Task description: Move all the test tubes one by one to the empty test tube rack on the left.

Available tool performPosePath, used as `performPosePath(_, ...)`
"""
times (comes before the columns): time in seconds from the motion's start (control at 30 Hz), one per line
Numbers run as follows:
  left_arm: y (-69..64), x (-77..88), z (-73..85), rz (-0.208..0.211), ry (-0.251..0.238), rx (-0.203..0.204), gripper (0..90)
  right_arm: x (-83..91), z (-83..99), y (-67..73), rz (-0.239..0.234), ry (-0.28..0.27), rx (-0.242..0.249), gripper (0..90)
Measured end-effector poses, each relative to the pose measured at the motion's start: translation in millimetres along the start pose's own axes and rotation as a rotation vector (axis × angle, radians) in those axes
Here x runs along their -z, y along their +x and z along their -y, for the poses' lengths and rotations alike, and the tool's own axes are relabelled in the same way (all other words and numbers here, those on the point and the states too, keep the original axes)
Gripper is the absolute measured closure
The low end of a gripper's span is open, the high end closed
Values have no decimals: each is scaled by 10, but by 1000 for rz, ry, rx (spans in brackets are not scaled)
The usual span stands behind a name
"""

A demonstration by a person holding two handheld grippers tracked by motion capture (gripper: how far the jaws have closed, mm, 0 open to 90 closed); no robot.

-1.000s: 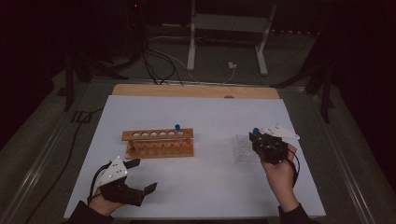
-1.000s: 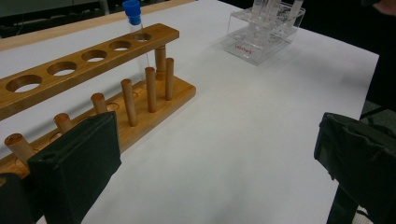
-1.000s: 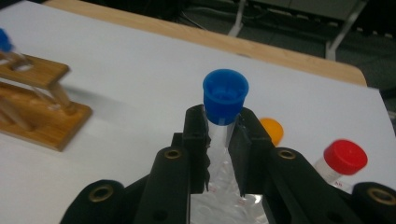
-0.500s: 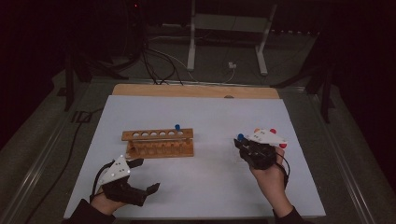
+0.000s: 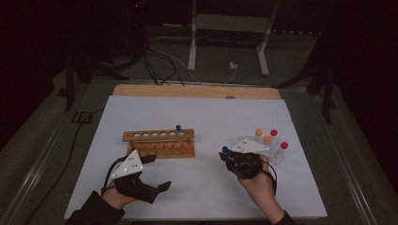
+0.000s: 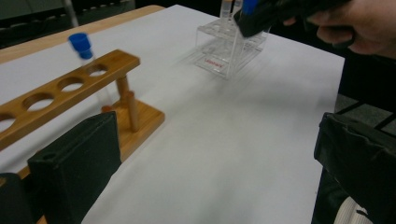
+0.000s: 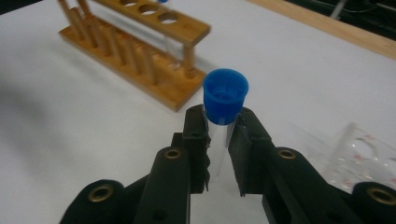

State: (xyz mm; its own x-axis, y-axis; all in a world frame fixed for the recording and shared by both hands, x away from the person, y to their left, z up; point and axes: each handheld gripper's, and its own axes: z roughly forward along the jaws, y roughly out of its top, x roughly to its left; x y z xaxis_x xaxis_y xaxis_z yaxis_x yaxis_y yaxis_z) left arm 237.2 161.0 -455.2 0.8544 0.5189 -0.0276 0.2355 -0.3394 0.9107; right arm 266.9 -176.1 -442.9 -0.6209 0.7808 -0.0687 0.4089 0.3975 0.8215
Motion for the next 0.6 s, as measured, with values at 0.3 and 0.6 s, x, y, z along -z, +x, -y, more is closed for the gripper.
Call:
performPosePath(0.3, -29, -197, -209, 48, -16, -34, 21, -32, 15, 148, -59, 8, 27, 765)
performPosePath(0.6, -44, -403, -410, 103, -37, -65, 80, -74, 41, 233, -93, 16, 38, 765)
